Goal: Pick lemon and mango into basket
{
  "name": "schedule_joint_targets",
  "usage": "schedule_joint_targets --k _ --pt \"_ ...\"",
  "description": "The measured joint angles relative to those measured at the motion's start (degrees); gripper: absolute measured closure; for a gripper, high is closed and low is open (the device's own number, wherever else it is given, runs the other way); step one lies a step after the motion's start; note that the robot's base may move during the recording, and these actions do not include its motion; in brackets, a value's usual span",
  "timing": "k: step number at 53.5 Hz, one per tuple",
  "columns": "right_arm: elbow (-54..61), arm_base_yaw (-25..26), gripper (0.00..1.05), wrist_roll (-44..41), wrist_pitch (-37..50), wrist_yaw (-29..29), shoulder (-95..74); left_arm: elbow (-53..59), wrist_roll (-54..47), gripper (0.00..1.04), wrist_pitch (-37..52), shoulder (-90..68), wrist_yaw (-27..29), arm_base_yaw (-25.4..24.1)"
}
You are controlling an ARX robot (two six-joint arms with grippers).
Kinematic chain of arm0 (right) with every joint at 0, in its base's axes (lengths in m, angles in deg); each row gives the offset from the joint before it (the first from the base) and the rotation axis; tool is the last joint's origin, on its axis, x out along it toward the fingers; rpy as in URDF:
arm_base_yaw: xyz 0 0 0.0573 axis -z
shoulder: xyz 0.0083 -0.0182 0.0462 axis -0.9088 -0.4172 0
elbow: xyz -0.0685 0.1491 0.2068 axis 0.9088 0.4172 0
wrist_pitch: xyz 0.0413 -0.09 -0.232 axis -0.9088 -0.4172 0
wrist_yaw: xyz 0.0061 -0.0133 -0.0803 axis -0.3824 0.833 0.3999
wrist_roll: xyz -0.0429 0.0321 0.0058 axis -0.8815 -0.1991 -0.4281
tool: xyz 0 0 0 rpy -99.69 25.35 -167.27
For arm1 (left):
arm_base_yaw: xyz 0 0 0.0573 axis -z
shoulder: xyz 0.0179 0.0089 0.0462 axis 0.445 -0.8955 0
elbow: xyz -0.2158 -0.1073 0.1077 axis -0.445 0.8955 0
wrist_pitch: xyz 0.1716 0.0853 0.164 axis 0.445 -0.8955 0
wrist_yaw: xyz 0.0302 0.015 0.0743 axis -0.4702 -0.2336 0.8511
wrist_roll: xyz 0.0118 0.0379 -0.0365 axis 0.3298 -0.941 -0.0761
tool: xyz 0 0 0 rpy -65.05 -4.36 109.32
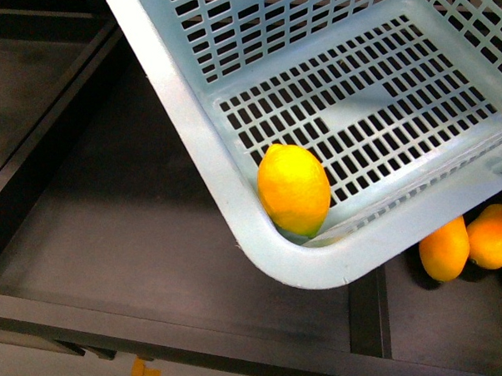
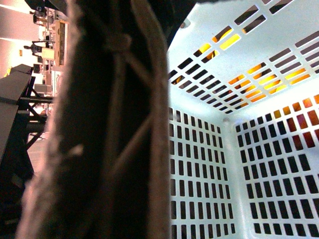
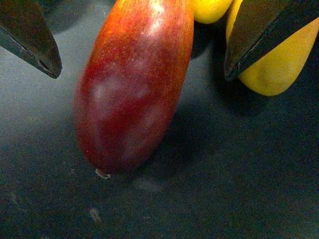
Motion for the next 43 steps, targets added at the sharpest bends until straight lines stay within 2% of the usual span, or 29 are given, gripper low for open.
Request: schedule_joint_targets --k 23,37,43 --pt "-4.9 -1.0 0.09 3.1 -0.4 -0.1 -5.8 0.0 0.0 1.0 0.0 0.0 0.1 0.0" --pt "-6.1 -1.1 0.41 4.7 -0.3 -1.0 -6.8 0.0 0.0 1.0 0.0 0.0 0.1 0.0" --pt "-5.6 -0.4 0.44 4.7 -0.4 -2.5 -6.0 0.0 0.0 1.0 0.0 0.0 0.1 0.0"
